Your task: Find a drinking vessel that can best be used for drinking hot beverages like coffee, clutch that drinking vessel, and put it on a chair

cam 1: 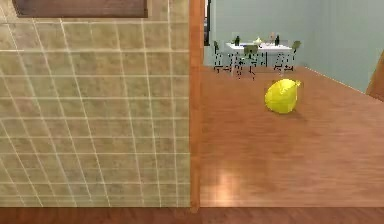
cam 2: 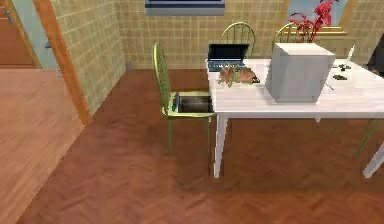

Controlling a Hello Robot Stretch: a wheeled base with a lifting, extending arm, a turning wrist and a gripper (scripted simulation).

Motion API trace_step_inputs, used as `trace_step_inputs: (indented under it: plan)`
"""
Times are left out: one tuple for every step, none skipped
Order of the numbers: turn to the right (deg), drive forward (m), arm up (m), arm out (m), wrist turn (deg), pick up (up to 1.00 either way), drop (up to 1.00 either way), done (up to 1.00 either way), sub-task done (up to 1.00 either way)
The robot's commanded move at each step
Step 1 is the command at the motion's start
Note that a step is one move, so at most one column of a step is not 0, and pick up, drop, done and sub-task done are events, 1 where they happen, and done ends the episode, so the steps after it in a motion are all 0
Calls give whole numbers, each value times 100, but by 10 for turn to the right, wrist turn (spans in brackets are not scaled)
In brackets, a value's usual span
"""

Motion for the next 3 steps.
trace_step_inputs:
  plan:
    - [-450,0,0,0,0,0,0,0,0]
    - [-450,0,0,0,0,0,0,0,0]
    - [-450,0,0,0,0,0,0,0,0]
